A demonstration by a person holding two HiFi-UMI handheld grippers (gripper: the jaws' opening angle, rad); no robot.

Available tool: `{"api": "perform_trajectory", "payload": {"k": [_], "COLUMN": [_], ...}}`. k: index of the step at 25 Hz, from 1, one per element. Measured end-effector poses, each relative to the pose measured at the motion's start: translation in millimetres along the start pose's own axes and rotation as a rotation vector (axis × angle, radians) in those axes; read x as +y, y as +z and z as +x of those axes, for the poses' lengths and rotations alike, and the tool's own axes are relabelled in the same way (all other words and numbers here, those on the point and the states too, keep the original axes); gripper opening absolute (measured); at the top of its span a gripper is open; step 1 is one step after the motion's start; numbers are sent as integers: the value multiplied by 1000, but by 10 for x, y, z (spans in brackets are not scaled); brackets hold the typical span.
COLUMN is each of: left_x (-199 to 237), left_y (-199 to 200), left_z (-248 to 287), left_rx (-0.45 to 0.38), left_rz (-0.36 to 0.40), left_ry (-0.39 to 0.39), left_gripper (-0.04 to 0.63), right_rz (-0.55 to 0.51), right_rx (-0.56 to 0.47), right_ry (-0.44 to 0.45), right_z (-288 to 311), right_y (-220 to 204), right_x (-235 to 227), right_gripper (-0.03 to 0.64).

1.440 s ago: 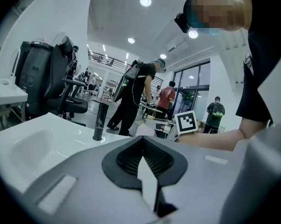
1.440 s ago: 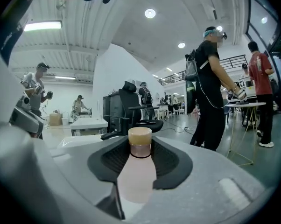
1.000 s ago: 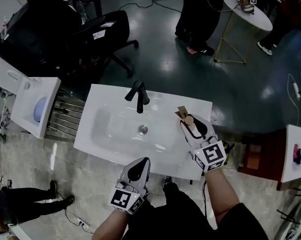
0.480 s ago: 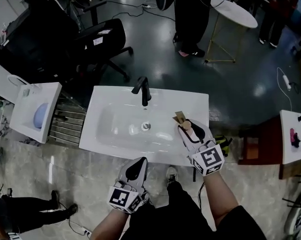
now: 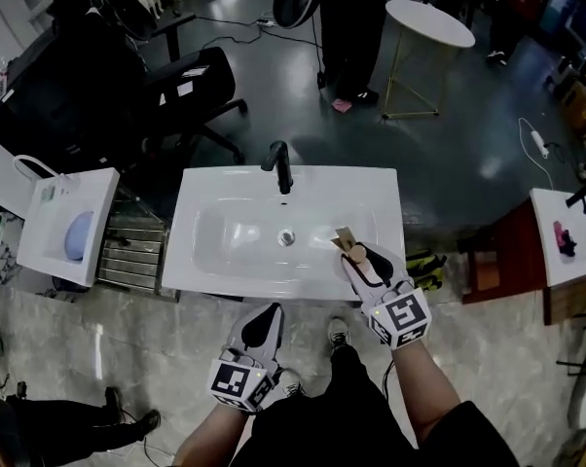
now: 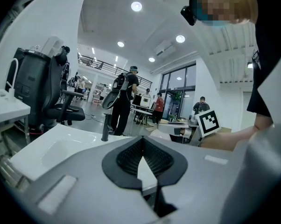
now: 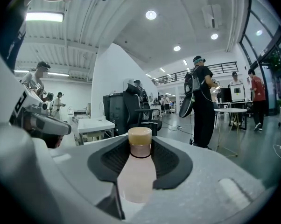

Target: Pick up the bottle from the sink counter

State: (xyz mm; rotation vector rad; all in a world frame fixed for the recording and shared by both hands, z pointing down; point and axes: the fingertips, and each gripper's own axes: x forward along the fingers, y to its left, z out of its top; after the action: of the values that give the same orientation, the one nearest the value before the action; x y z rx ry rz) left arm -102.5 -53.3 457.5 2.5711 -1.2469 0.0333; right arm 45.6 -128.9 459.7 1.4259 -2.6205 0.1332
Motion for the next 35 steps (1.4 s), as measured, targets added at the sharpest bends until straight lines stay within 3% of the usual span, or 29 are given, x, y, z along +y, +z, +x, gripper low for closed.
{"api": "perform_trajectory", "payload": {"k": [9,25,35], "left_x": [-69,-186,-489], "left_y": [186,-19,-59], "left_z": [-206,-691,-823], "left_rx": [-24,5,29], "left_rz": [15,29,42], "left_ry": [-76,-186,-189], "left_gripper": [3,3,3], "right_rz": [6,13,15], "right_rx": [-1,-11,-11], "right_ry": [-34,-135,-126], "right_z": [-219,-767,-1157], "right_y": [101,121,149], "right_x": [369,934,1074], "right_gripper": [138,138,138]}}
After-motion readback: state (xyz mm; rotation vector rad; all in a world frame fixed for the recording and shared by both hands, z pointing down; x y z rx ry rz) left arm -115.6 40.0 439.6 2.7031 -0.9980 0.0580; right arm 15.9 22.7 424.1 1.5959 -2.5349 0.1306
